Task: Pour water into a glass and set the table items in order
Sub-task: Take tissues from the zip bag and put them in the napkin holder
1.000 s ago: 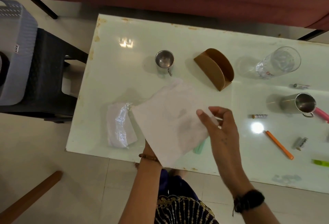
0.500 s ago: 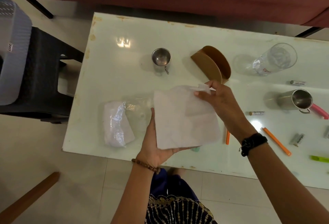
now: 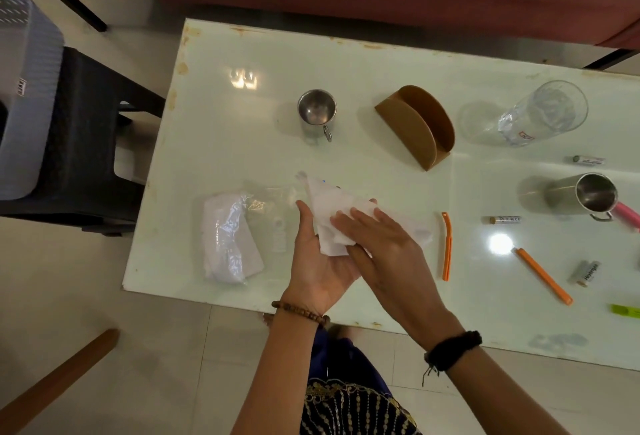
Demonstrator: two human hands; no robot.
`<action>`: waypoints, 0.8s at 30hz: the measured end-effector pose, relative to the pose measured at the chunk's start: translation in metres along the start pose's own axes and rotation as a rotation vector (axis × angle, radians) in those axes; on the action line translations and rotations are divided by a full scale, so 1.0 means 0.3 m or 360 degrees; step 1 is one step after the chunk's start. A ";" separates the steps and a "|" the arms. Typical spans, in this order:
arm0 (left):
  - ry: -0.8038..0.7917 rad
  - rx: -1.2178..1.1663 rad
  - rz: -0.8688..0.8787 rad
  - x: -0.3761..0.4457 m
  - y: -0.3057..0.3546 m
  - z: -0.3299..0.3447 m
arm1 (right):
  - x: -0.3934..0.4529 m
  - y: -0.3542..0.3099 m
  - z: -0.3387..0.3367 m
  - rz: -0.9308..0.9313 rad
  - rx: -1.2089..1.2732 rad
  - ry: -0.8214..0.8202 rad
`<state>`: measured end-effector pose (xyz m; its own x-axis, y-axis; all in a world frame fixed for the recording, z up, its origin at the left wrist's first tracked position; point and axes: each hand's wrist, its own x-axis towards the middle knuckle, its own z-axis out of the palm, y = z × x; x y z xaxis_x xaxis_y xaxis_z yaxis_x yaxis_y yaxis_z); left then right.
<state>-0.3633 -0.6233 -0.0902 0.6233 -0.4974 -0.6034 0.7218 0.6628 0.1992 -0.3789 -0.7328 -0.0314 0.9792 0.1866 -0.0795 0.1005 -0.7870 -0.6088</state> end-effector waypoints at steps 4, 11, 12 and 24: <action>0.0109 -0.0010 0.0003 0.008 -0.013 0.006 | -0.003 -0.003 0.020 0.0034 -0.0029 0.0109; 0.0296 0.0095 -0.0080 0.001 -0.029 0.019 | -0.013 0.007 0.049 0.0243 0.0302 -0.0291; 0.0301 0.0078 -0.0067 0.001 -0.032 0.024 | -0.016 0.011 0.050 0.0298 0.0404 -0.0307; 0.0242 0.0263 0.0093 0.059 -0.011 0.064 | 0.023 0.135 -0.076 0.1162 0.1596 0.0349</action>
<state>-0.3488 -0.6451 -0.0867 0.6219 -0.3629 -0.6939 0.7332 0.5811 0.3533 -0.3640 -0.7768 -0.0385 0.7682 -0.2798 -0.5758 -0.5592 0.1444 -0.8163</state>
